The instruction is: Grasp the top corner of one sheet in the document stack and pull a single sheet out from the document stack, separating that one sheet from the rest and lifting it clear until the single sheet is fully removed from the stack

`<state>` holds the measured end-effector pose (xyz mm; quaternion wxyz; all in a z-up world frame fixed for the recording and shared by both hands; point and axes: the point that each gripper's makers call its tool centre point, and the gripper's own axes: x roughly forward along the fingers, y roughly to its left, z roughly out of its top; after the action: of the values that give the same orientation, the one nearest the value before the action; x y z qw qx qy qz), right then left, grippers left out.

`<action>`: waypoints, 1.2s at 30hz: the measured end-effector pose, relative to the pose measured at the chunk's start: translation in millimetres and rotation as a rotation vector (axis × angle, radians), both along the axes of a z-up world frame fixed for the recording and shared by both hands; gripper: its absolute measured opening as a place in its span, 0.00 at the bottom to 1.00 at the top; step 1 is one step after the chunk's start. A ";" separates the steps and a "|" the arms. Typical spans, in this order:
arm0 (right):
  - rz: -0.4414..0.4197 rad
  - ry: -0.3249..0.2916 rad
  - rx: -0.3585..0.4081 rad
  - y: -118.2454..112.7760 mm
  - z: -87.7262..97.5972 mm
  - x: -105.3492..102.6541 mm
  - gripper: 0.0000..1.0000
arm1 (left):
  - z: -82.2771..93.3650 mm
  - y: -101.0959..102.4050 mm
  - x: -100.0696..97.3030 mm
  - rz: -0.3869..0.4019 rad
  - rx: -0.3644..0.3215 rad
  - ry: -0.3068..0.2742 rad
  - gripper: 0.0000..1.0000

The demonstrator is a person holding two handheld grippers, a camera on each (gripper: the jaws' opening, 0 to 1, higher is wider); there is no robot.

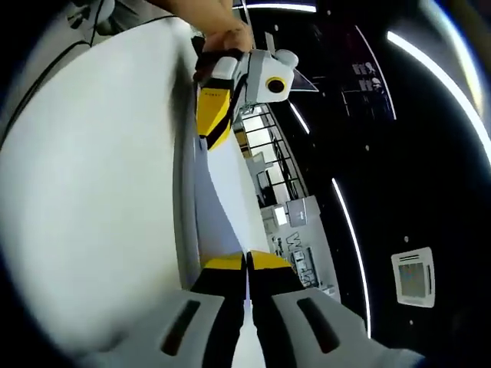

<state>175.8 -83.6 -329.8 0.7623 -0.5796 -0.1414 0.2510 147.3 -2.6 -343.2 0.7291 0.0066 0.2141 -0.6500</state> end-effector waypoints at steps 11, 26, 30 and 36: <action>0.029 0.040 0.056 0.6 0.0 0.7 0.01 | -0.2 0.8 0.1 0.008 0.000 -0.029 0.11; 0.024 0.057 0.094 3.2 0.6 3.0 0.01 | 6.6 7.1 8.0 0.146 0.089 -0.196 0.26; 0.024 0.058 0.096 2.9 0.6 3.3 0.01 | 25.8 7.7 8.5 0.189 0.052 -0.266 0.26; 0.026 0.062 0.104 1.2 0.6 3.2 0.01 | 48.9 10.4 5.3 0.308 -0.054 -0.351 0.27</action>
<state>179.0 -82.4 -329.2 0.7919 -0.5294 -0.1381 0.2711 152.6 7.8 -294.3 0.8457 0.0674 0.0651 -0.5253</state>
